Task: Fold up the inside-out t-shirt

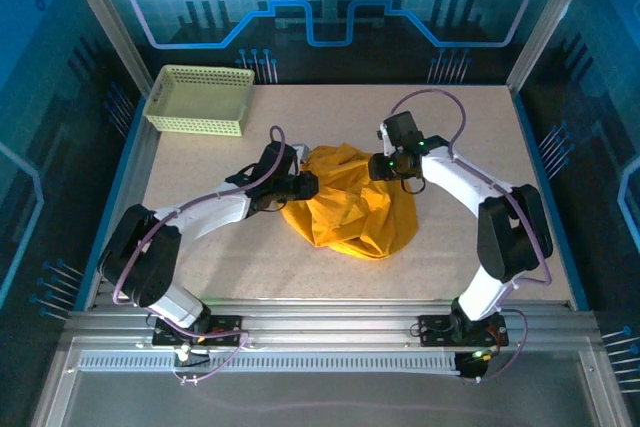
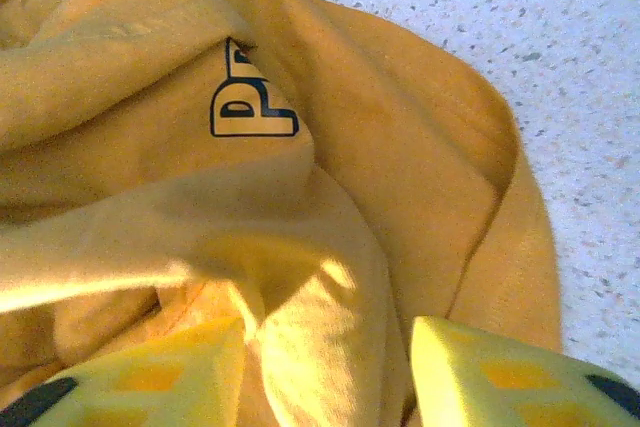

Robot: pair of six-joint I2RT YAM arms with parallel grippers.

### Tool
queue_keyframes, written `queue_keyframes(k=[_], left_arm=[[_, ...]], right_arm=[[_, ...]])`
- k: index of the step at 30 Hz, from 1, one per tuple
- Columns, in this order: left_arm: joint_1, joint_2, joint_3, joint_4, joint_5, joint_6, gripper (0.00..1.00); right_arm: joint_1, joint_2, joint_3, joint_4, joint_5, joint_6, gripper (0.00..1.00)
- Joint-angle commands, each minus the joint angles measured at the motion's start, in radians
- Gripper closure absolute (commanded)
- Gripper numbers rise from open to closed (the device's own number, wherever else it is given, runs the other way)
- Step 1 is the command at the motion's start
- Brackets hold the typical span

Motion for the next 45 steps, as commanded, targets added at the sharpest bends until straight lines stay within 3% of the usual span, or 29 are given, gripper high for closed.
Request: queue_keyframes(k=[1,4,11,24,35,40,45], left_arm=[[0.005,-0.005,-0.025,0.015,0.029,0.007,0.8],[0.006,-0.006,-0.055,0.053,0.046,-0.006,0.8],[0.005,-0.02,-0.097,0.101,0.062,-0.019,0.79],[0.005,-0.028,-0.099,0.128,0.069,-0.042,0.79],[0.005,-0.041,-0.111,0.134,0.077,-0.042,0.78],[0.004,-0.027,-0.098,0.117,0.067,-0.037,0.78],[0.007,-0.034,-0.066,0.068,0.013,-0.01,0.79]], right_arm=[[0.073,-0.141,0.008,-0.047,0.053,-0.002,0.47],[0.12,-0.195,-0.032,-0.025,-0.07,0.055,0.45],[0.197,-0.049,0.002,0.047,-0.115,0.153,0.54],[0.186,0.117,0.038,0.129,-0.01,0.203,0.64],[0.164,0.245,0.118,0.129,0.038,0.236,0.54],[0.167,0.248,0.151,0.11,0.026,0.227,0.86],[0.188,0.119,0.12,0.047,0.044,0.195,1.0]])
